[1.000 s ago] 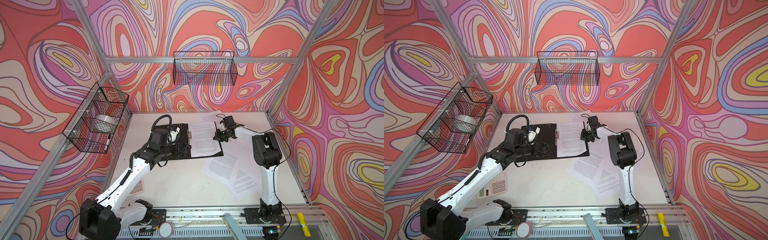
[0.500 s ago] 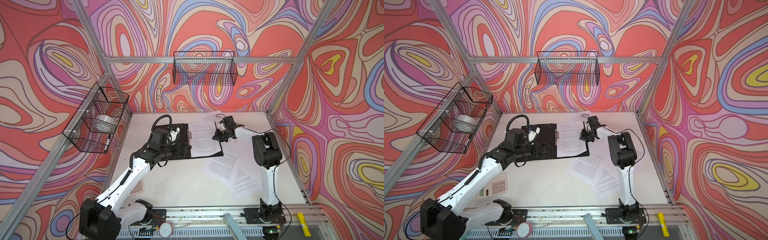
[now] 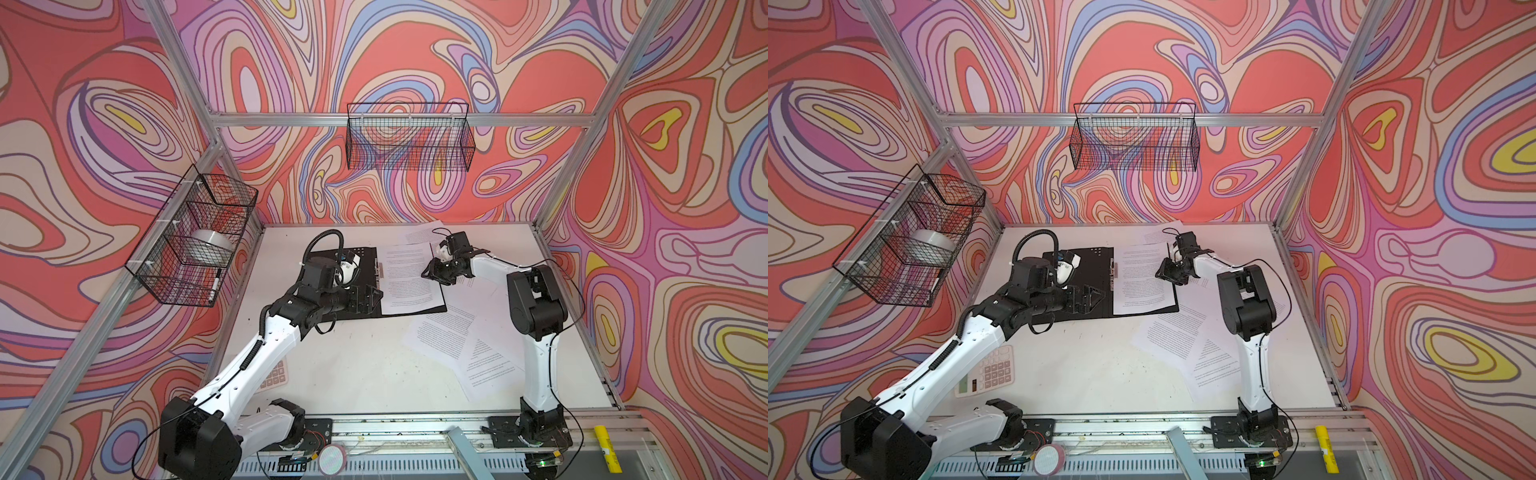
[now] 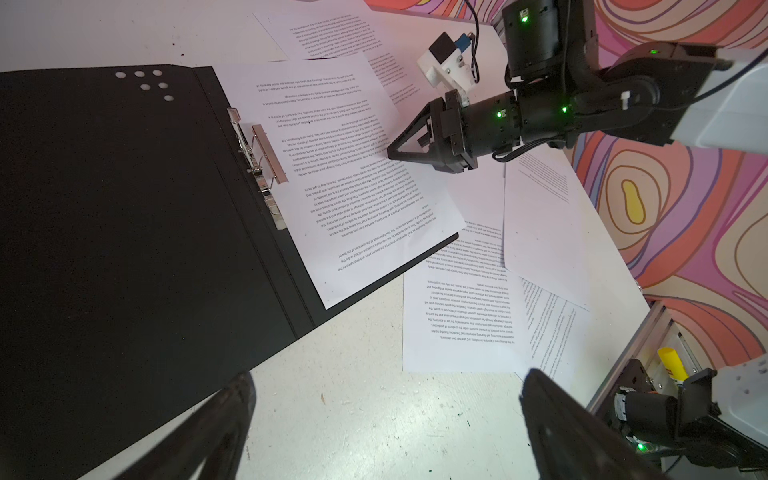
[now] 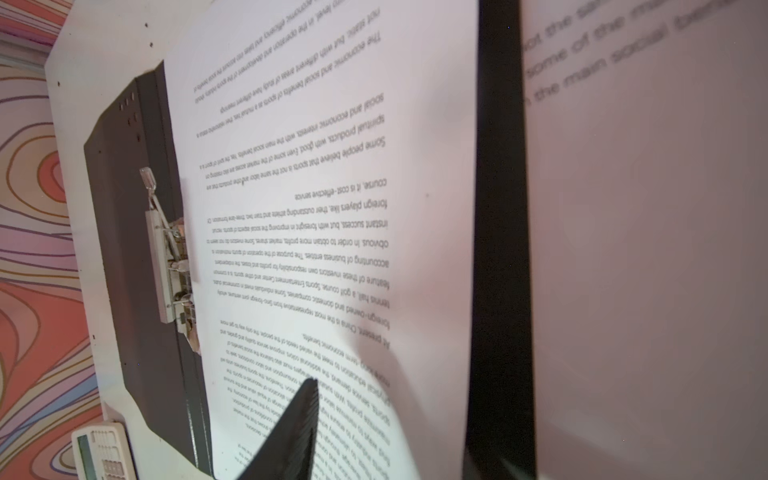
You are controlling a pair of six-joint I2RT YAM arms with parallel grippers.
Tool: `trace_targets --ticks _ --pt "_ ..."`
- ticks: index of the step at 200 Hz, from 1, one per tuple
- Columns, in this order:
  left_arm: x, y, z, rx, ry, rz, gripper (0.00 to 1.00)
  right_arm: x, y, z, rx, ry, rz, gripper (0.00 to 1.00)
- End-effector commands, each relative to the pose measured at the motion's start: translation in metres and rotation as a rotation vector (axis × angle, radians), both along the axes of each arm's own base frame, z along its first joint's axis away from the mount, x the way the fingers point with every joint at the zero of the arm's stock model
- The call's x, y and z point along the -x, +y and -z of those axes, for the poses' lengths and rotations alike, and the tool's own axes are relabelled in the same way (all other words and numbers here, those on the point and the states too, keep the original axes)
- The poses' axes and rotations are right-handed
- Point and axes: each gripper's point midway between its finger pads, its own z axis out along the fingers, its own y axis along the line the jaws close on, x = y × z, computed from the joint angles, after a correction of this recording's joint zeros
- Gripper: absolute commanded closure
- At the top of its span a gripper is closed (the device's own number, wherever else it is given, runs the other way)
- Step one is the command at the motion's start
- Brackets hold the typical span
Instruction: Put the files into the folder
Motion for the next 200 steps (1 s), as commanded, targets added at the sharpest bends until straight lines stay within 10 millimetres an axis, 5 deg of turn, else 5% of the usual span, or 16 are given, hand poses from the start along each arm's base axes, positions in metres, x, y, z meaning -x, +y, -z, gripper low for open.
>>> trace_targets --ticks 1,59,151,200 --pt "-0.001 -0.001 -0.004 0.010 0.002 0.003 0.00 0.009 -0.008 0.006 0.059 0.037 0.019 0.49" --pt "0.000 -0.002 -0.004 0.016 0.004 0.007 0.00 0.007 -0.018 0.011 0.129 0.064 0.044 0.38" --pt "0.002 -0.001 -0.009 0.023 -0.007 0.007 0.00 0.003 -0.018 0.009 0.162 0.065 0.054 0.37" --pt "-0.002 0.007 -0.007 0.016 0.010 -0.062 0.00 -0.003 -0.042 -0.021 0.238 0.000 0.134 0.31"
